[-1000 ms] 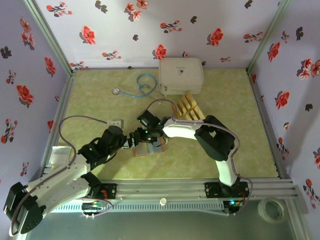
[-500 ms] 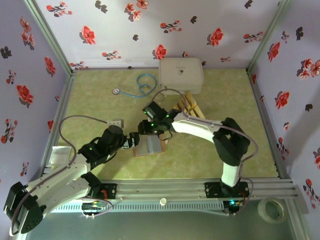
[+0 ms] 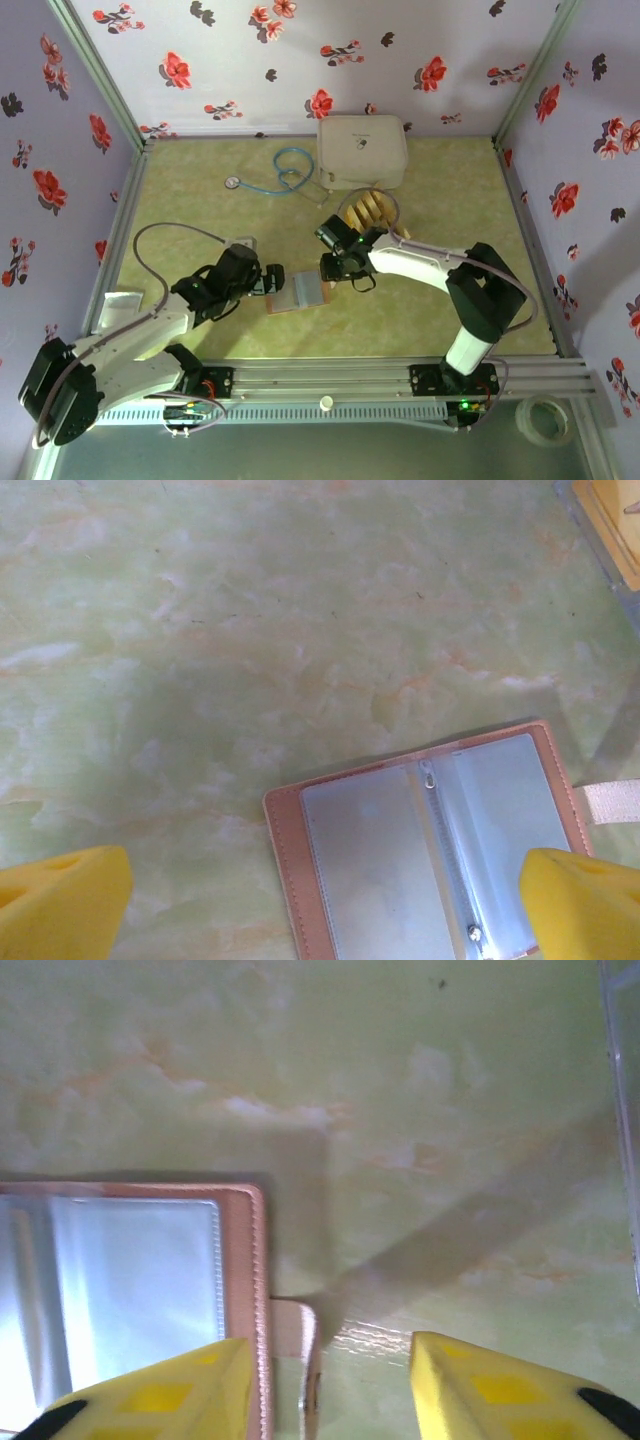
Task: Put the credit cards into the card holder
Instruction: Move the card holder to the center of the table.
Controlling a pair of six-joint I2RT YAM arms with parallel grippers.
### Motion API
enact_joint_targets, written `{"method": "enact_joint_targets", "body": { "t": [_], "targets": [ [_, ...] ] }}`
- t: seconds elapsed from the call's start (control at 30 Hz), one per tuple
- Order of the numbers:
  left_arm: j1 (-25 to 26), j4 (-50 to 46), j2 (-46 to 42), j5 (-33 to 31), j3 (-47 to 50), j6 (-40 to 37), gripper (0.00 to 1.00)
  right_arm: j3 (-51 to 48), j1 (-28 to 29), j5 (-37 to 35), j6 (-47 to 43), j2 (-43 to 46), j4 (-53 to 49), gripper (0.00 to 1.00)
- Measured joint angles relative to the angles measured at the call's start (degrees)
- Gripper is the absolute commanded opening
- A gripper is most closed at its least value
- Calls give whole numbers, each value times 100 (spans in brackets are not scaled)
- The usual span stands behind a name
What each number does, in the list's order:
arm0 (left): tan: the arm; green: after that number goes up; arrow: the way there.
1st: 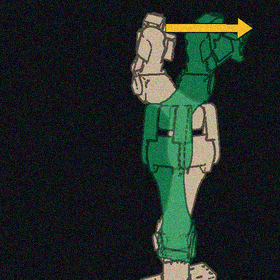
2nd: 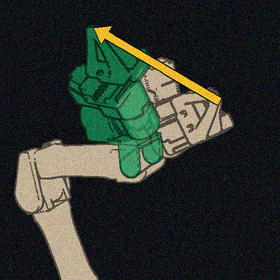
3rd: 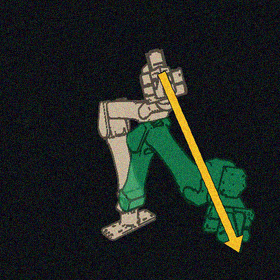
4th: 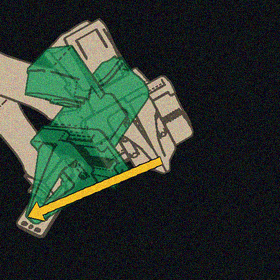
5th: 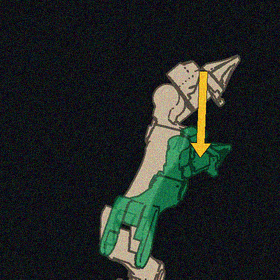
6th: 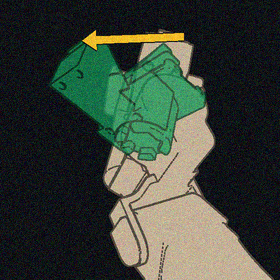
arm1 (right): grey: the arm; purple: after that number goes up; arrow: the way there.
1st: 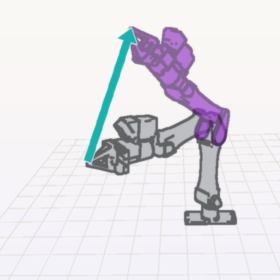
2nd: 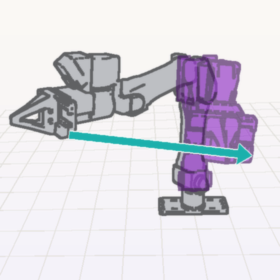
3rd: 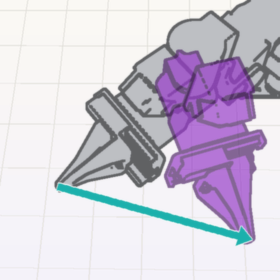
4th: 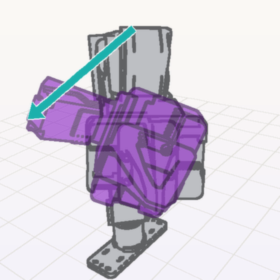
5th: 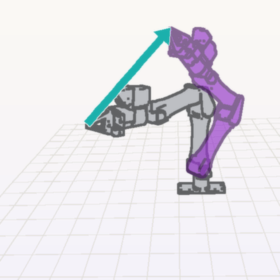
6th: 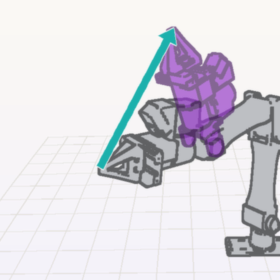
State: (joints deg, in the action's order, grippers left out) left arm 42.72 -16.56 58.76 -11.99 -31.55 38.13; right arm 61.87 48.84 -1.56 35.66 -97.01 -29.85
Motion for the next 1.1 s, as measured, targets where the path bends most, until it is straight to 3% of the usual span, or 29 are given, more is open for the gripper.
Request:
{"method": "enact_joint_targets", "body": {
  "t": [0.2, 0.53, 0.63, 0.73, 0.9, 0.93, 0.97, 1.1],
  "targets": [
    [-4, 76, 299, 72, -68, -66, 100, -201, -76, -63, -103, -50, 101, 1],
    [-4, 297, 857, 221, -166, -144, 100, -824, -466, -173, -101, 570, 203, 1],
    [-11, 389, 1047, 267, -238, -188, 100, -914, -496, -175, -72, 750, 170, 19],
    [-15, 417, 1222, 308, -348, -258, 100, -907, -498, -197, -74, 903, 74, 47],
    [-31, 483, 1366, 345, -529, -348, 100, -485, -514, -400, -254, 1316, -476, 75],
    [-35, 501, 1368, 350, -560, -372, 100, -302, -529, -481, -310, 1405, -597, 83],
    [-37, 498, 1368, 361, -588, -396, 100, -120, -540, -577, -372, 1491, -691, 99],
    [-81, 474, 1388, 367, -748, -457, 100, 393, -568, -1147, -570, 1834, -876, 99]
  ]
}}
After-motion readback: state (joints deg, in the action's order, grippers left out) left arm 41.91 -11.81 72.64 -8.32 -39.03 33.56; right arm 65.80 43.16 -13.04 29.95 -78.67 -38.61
